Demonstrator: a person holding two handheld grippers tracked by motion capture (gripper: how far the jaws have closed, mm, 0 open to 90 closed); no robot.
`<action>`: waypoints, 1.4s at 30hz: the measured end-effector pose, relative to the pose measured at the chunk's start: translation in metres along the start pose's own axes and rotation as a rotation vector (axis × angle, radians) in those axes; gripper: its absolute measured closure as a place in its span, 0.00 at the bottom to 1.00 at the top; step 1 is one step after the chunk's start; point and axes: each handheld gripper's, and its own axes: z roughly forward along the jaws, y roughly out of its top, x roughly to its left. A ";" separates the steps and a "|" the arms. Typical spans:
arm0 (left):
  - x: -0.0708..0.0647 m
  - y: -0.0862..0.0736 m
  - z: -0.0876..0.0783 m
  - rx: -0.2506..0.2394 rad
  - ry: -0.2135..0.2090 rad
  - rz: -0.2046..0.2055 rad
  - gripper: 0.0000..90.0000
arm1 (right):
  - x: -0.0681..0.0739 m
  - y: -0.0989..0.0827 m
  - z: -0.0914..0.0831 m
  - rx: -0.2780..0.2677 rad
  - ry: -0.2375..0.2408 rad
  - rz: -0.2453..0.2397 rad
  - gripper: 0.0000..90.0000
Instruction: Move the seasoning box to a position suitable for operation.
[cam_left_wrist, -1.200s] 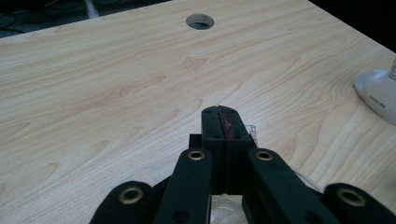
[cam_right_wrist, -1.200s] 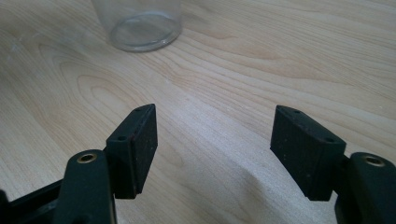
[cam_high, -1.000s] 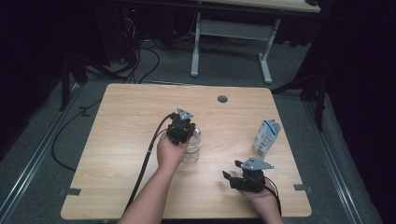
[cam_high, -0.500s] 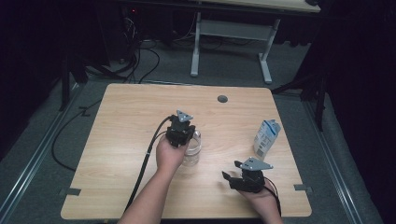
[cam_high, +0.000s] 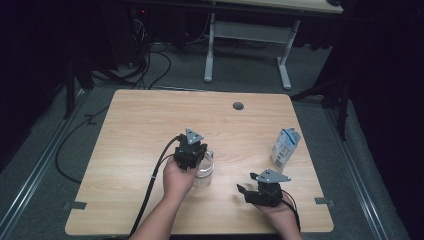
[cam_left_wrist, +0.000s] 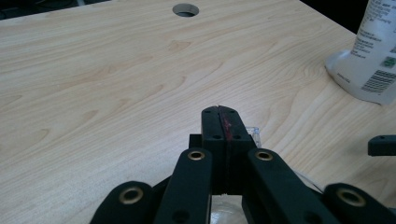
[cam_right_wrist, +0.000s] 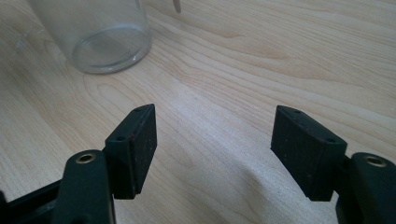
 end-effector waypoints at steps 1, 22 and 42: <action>0.000 0.000 0.000 0.000 0.000 0.000 1.00 | 0.000 0.000 0.000 0.000 0.000 0.000 0.35; 0.050 -0.074 -0.041 -0.136 0.028 -0.022 0.88 | 0.005 0.000 0.002 0.016 0.012 0.010 0.39; 0.042 -0.083 -0.033 -0.182 -0.029 0.005 0.86 | 0.005 -0.001 -0.004 0.005 -0.076 -0.040 0.48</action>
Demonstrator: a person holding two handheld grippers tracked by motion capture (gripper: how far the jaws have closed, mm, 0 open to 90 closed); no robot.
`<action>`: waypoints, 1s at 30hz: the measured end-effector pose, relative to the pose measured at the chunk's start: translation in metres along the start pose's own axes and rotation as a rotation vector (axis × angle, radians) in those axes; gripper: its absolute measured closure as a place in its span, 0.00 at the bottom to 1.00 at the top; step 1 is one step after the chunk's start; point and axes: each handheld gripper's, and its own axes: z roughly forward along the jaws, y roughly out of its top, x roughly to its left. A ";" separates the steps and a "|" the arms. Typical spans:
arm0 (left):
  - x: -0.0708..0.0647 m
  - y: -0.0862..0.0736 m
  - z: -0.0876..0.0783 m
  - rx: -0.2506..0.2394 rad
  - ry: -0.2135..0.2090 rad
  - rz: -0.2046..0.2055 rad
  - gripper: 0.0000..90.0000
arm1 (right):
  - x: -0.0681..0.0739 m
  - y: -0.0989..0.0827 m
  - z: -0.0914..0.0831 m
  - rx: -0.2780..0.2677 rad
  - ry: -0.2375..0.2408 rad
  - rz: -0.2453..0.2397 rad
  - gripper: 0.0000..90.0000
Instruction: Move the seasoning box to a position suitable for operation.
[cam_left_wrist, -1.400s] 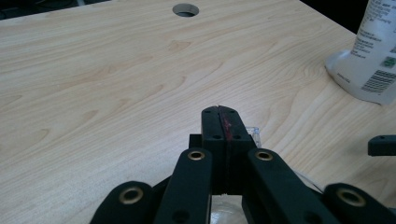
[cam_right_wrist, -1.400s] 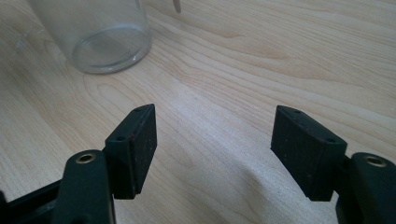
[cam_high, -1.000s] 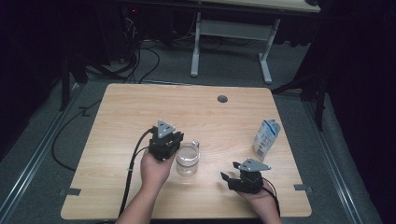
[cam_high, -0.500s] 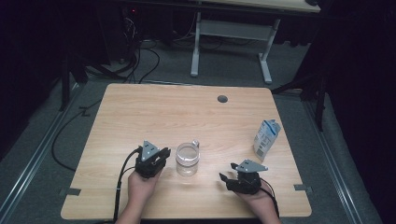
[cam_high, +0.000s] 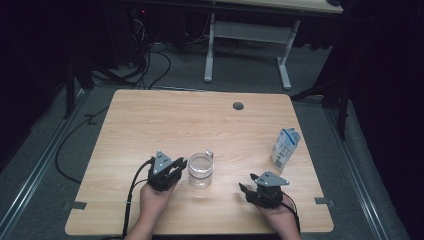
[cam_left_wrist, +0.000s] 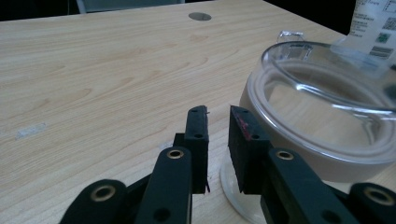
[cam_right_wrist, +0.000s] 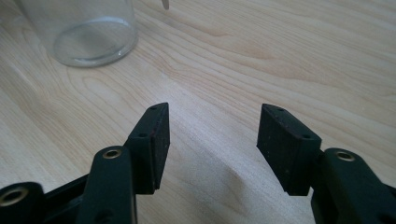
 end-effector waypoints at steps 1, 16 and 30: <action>0.000 0.000 0.000 -0.002 -0.001 -0.001 0.86 | -0.001 0.000 -0.001 -0.008 0.002 0.015 0.48; -0.010 -0.001 -0.001 0.012 -0.030 0.002 0.89 | -0.007 -0.001 -0.004 -0.031 0.048 0.030 0.51; -0.026 -0.008 -0.008 0.040 -0.067 0.019 0.92 | -0.005 0.001 -0.005 -0.035 0.041 0.025 0.52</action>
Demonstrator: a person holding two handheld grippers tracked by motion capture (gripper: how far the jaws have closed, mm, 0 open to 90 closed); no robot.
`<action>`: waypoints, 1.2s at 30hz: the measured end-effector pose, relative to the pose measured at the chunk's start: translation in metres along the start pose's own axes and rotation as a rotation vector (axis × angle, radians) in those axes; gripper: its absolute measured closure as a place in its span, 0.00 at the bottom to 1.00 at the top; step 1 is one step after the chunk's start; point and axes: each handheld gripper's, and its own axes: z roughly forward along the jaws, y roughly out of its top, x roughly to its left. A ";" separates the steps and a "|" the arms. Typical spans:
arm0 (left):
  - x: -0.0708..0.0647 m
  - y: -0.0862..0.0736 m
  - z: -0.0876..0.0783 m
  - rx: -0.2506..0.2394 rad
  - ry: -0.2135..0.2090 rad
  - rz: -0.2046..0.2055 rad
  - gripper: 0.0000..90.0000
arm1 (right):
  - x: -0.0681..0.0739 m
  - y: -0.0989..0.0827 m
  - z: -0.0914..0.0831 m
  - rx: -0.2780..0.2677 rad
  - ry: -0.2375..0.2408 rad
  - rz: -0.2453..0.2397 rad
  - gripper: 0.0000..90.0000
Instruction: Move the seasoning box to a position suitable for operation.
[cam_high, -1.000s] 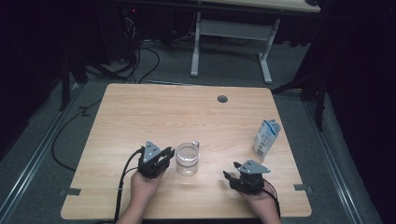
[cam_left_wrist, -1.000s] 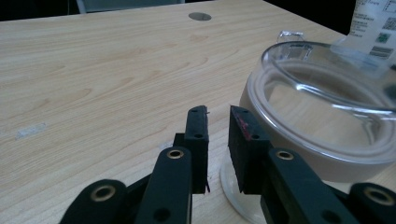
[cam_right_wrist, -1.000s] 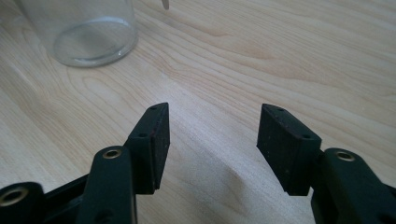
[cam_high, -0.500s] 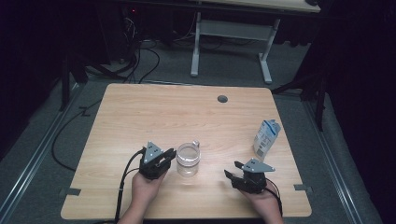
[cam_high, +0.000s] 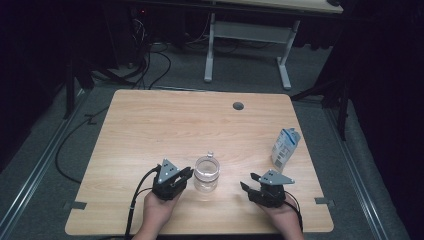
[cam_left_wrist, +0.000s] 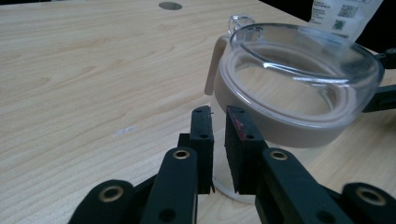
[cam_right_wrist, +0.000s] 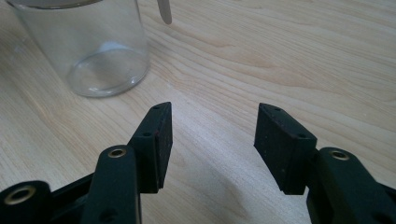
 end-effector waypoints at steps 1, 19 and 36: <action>-0.001 0.000 0.000 0.003 -0.002 0.001 0.92 | 0.000 0.000 0.000 0.000 0.000 0.000 0.52; -0.020 -0.002 0.000 -0.022 -0.060 0.021 1.00 | 0.004 0.003 0.002 0.033 0.074 0.043 0.48; -0.055 0.000 0.013 -0.024 -0.146 0.069 1.00 | 0.003 0.005 -0.003 0.018 0.050 0.055 0.51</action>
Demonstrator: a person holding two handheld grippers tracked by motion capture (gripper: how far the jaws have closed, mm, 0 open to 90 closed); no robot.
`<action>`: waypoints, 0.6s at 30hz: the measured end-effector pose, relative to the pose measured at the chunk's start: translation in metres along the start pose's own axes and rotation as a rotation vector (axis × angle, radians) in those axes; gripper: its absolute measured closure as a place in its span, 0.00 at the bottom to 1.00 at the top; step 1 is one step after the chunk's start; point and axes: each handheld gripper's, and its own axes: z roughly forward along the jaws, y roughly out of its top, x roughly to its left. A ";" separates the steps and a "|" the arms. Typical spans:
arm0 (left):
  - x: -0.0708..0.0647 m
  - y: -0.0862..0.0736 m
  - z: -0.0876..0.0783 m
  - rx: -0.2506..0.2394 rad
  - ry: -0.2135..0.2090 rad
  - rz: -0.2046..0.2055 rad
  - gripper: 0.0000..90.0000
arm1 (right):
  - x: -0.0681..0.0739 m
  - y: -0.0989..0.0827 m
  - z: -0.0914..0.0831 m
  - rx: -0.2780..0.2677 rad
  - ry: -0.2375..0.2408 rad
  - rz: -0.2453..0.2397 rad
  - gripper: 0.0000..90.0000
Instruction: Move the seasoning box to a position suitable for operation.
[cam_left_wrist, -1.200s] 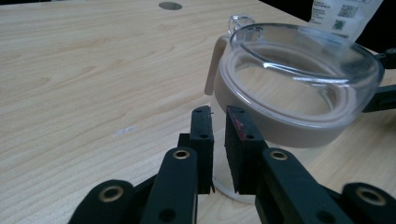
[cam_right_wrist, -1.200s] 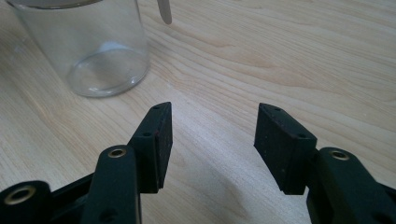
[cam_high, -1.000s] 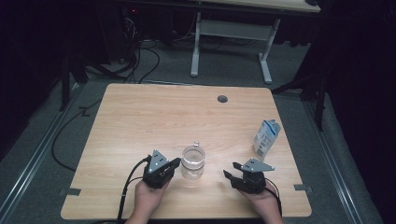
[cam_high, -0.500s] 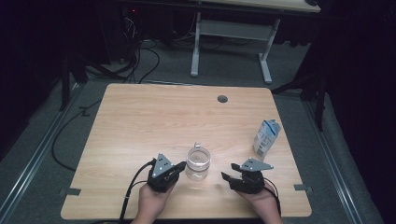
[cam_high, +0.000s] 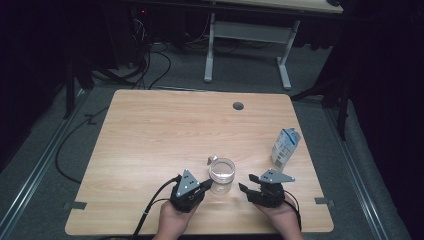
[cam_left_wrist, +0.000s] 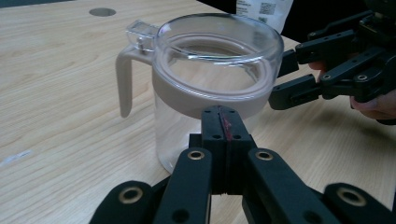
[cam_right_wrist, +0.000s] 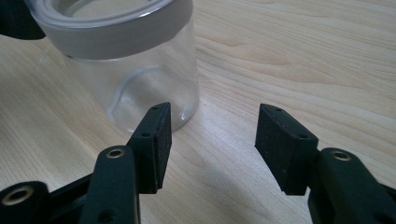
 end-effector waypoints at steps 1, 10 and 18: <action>-0.001 0.000 0.002 -0.001 -0.005 -0.001 1.00 | 0.000 0.000 0.000 0.000 0.002 -0.001 0.52; -0.003 0.002 0.001 -0.012 -0.021 0.013 1.00 | 0.004 0.003 -0.005 -0.037 0.002 -0.013 0.63; 0.021 -0.007 -0.014 -0.020 0.030 -0.046 0.99 | 0.008 0.010 -0.010 -0.112 0.007 -0.030 0.99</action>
